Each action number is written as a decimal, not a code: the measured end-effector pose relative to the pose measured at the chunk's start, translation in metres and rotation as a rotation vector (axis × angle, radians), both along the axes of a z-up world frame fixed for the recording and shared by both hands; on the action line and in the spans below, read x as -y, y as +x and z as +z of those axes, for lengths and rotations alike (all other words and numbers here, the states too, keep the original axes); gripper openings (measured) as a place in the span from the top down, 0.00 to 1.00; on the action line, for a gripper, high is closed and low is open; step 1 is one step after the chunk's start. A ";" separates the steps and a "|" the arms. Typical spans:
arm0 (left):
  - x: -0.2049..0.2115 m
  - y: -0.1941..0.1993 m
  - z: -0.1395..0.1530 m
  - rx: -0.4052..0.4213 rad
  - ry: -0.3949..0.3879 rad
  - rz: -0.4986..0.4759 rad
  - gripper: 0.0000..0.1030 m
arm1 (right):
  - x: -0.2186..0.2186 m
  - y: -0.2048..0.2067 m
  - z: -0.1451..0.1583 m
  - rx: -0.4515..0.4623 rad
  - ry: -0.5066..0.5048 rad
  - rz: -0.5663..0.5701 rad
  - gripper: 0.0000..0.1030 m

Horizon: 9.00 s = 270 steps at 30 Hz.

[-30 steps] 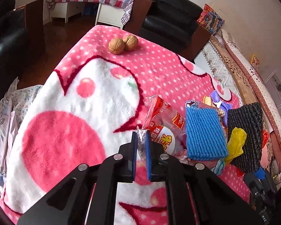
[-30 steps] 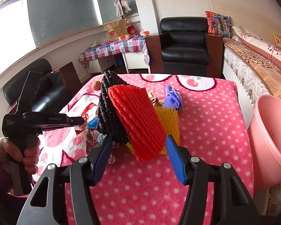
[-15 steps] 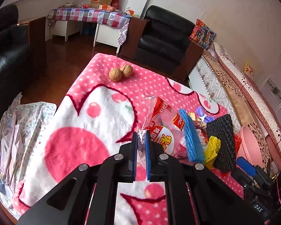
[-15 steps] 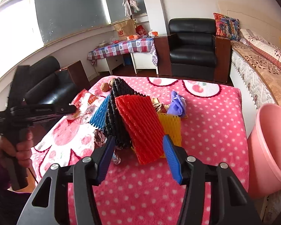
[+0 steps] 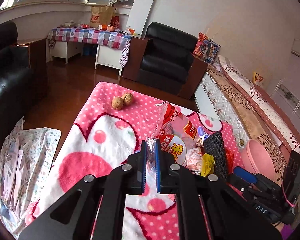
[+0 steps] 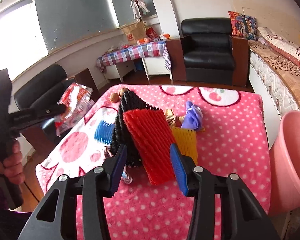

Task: Collect trash
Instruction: 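Carry the snack bag and red net with both tools over the pink bucket, then open both tools to drop the bag and net into the bucket, then move both open tools back over the trash on the table, then grasp the blue foam net with the left tool while the right tool grasps the black mesh net, then carry the blue and black nets with both tools over the pink bucket, then open both tools to drop the nets into the bucket, then move both open tools back over the remaining trash on the table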

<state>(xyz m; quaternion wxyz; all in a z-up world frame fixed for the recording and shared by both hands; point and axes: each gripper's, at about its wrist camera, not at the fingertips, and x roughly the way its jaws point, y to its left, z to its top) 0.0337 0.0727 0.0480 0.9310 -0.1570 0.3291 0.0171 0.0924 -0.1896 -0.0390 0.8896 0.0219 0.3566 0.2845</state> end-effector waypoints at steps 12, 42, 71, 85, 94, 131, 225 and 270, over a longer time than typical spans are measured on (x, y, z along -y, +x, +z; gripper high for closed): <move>0.023 -0.004 0.020 0.061 0.012 -0.076 0.93 | 0.018 -0.013 0.016 0.030 0.064 -0.047 0.88; 0.300 0.092 -0.004 0.058 0.022 -0.644 0.93 | 0.262 -0.008 0.014 0.043 0.165 -0.640 0.88; 0.350 0.136 -0.046 -0.047 0.018 -0.686 0.61 | 0.280 0.025 -0.021 -0.018 0.120 -0.711 0.60; 0.273 0.080 0.004 0.069 0.050 -0.573 0.61 | 0.180 -0.014 0.021 0.106 0.048 -0.557 0.52; 0.197 0.039 0.027 0.149 0.102 -0.457 0.61 | 0.116 -0.035 0.026 0.099 0.089 -0.445 0.52; 0.019 0.024 -0.067 -0.176 -0.101 -0.052 0.61 | 0.020 -0.077 0.016 0.105 0.026 -0.216 0.25; 0.298 0.068 0.006 0.148 0.007 -0.687 0.95 | 0.253 -0.028 0.025 0.077 0.177 -0.636 0.92; 0.295 0.068 -0.009 0.096 0.100 -0.652 0.77 | 0.207 -0.023 0.015 0.078 0.062 -0.595 0.51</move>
